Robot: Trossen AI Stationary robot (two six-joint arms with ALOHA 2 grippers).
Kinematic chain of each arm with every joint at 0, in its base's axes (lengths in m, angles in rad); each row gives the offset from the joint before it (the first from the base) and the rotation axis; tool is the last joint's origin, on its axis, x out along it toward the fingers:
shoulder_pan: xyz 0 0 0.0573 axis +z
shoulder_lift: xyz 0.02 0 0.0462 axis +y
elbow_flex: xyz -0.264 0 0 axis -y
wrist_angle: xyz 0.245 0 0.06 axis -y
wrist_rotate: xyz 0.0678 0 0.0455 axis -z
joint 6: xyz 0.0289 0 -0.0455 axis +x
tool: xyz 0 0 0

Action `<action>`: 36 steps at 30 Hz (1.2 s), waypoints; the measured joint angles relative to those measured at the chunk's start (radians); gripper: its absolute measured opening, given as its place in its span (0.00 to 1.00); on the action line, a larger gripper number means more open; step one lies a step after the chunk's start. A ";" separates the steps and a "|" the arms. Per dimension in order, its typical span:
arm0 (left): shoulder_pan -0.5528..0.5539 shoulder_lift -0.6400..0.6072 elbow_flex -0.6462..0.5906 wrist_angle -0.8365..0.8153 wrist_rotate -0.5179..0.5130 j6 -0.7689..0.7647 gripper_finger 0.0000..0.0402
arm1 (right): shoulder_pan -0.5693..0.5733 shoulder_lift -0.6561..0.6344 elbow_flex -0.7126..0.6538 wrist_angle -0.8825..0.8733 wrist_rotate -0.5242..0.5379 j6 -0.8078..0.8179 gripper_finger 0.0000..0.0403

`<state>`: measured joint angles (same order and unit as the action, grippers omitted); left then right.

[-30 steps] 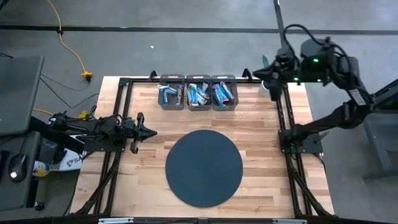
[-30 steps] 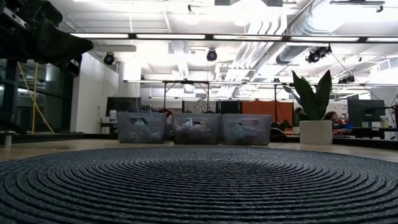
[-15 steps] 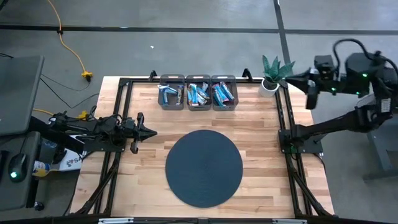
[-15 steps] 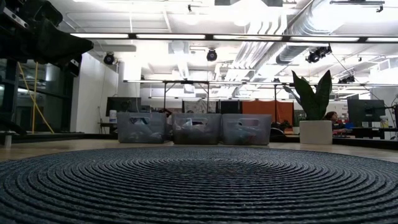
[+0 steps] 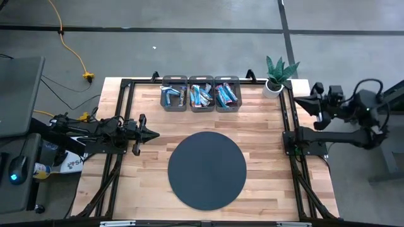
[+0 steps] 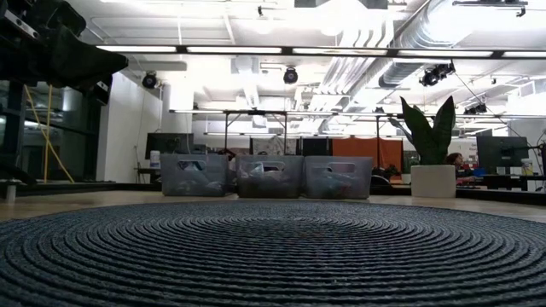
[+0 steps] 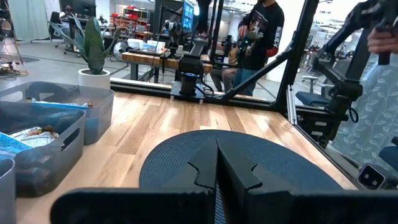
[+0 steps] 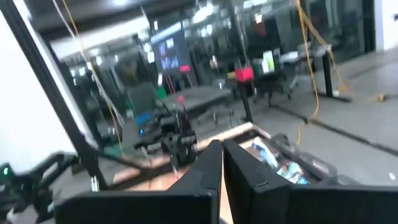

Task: Pick and place Granola Bars by type
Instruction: Return to Home Position

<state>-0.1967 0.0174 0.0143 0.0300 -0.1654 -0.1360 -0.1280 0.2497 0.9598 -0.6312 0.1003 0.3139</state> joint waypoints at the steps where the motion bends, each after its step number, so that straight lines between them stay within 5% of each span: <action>1: 0.000 0.000 0.000 0.000 0.000 0.000 0.00 | 0.000 -0.043 -0.039 0.028 0.007 0.000 0.00; 7: 0.000 0.000 0.000 0.000 0.000 0.000 0.00 | 0.000 -0.245 -0.234 0.164 0.066 -0.034 0.00; 10: 0.000 0.000 0.000 -0.001 0.000 0.000 0.00 | 0.000 -0.231 -0.287 0.196 0.064 -0.077 0.00; 17: 0.000 0.003 0.000 0.000 0.000 0.000 0.00 | 0.000 -0.201 -0.519 0.659 0.019 -0.158 0.00; 28: 0.000 0.003 0.000 0.000 0.000 0.000 0.00 | 0.000 -0.199 -0.890 1.210 0.015 -0.035 0.00; 36: 0.000 0.003 0.000 0.000 0.000 0.000 0.00 | 0.000 -0.200 -0.948 1.275 -0.005 -0.026 0.00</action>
<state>-0.1967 0.0204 0.0143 0.0303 -0.1658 -0.1360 -0.1280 0.0494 0.0116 0.6441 0.0951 0.2878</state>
